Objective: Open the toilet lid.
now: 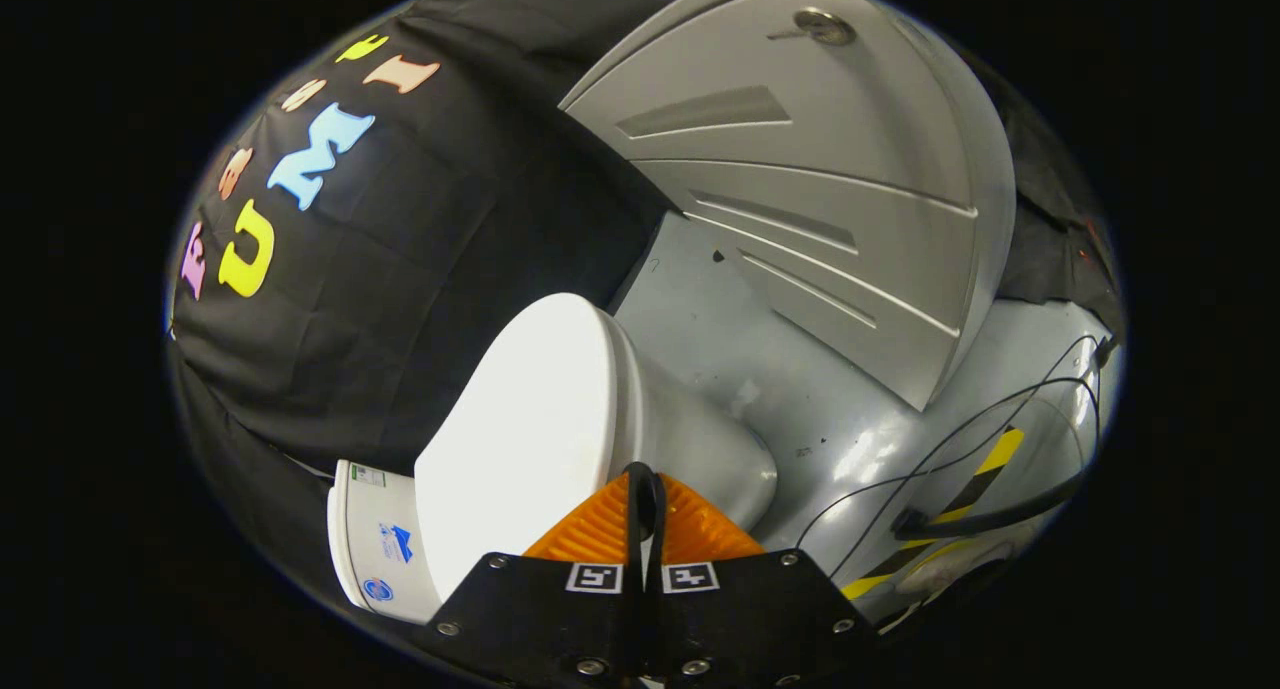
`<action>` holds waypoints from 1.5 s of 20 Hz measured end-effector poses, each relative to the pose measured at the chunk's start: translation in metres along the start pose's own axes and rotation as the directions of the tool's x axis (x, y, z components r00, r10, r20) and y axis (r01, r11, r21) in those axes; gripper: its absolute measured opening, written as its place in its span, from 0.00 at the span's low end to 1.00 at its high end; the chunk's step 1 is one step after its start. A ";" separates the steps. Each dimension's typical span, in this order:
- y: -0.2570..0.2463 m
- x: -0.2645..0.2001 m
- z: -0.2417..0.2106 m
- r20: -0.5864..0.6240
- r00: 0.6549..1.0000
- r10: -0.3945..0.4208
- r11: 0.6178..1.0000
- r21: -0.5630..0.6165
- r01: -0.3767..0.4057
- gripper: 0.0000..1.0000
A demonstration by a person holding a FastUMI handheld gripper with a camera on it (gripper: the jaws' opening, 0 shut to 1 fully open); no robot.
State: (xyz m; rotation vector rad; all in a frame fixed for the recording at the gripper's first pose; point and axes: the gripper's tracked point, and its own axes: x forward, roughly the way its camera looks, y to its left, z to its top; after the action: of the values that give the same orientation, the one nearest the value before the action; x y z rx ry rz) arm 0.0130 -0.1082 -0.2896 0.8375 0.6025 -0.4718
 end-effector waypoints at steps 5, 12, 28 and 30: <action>0.018 -0.011 0.013 0.062 0.998 0.005 0.992 -0.127 0.002 0.00; 0.056 -0.039 0.034 0.176 0.984 0.041 0.960 -0.280 0.010 0.00; 0.208 -0.140 0.051 0.310 0.883 0.353 0.885 -0.416 -0.208 0.00; 0.220 -0.147 0.050 0.324 0.868 0.377 0.868 -0.450 -0.209 0.00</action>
State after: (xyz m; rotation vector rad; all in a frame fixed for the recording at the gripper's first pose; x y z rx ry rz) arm 0.0527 0.0025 -0.0472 0.4050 0.1636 -0.2085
